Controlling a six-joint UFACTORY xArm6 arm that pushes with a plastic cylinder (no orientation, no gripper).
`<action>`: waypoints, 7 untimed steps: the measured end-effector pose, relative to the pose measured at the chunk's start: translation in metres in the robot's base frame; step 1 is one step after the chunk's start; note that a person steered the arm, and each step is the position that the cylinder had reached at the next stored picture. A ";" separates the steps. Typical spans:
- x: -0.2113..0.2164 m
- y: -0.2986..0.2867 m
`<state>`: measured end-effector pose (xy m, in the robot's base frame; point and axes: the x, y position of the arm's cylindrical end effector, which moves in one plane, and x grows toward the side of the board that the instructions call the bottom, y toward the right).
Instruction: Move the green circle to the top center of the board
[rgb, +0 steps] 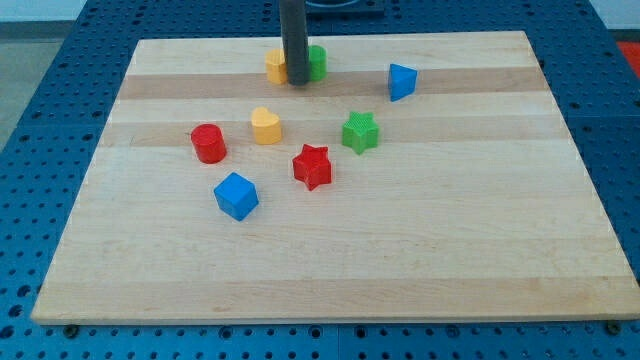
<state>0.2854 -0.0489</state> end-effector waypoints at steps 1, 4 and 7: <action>-0.001 0.008; -0.010 0.027; -0.007 0.033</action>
